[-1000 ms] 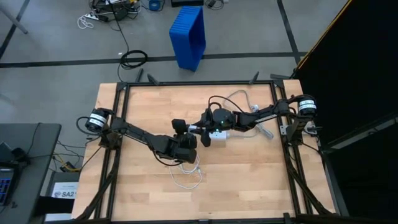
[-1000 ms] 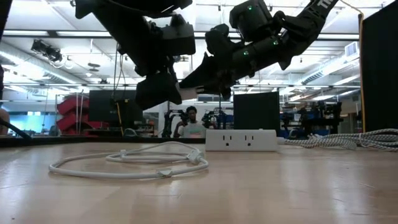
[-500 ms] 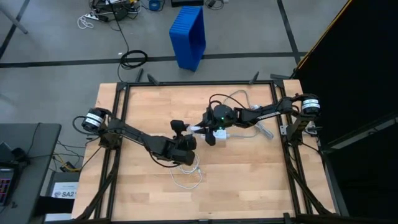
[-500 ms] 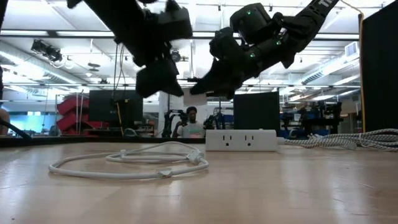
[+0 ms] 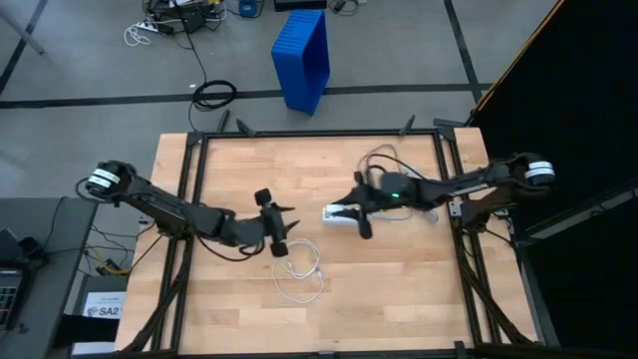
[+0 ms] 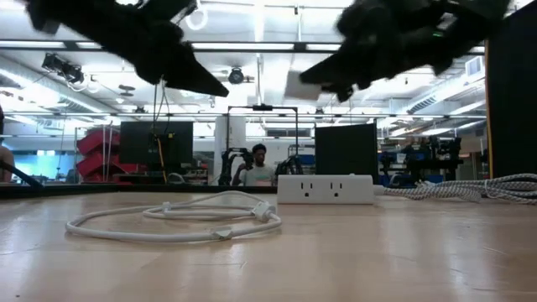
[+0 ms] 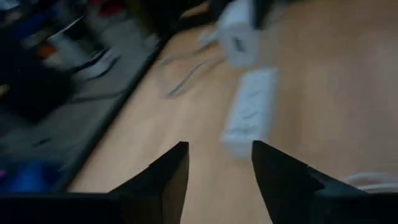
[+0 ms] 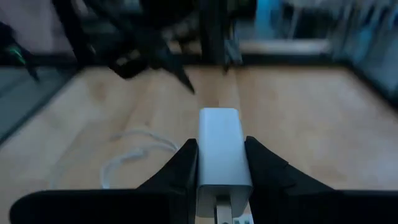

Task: Insert USB
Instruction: Move the white charger adapter to the center of the table

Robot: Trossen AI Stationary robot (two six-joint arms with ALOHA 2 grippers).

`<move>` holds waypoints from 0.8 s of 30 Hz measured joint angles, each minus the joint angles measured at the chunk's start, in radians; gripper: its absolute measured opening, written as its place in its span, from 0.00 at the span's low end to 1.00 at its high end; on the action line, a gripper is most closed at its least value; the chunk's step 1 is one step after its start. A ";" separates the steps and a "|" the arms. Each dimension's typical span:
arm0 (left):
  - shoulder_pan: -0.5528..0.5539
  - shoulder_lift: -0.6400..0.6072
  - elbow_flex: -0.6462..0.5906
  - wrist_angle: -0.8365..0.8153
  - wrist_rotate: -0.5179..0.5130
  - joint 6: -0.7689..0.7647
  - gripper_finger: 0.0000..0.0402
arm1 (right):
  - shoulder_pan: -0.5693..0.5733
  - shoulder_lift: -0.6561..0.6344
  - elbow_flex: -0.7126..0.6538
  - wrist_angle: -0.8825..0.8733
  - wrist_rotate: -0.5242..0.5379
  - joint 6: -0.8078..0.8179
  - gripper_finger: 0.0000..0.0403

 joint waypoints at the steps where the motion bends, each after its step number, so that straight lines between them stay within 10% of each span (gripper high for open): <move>1: 0.007 0.000 -0.033 0.081 0.025 0.006 0.36 | 0.018 -0.007 -0.046 0.072 -0.013 -0.016 0.16; 7: 0.065 0.028 -0.136 0.387 0.145 0.031 0.34 | 0.098 0.025 -0.212 0.245 0.018 -0.057 0.16; 24: 0.096 0.083 -0.126 0.401 0.225 0.030 0.34 | 0.131 0.304 -0.247 0.259 0.128 0.091 0.16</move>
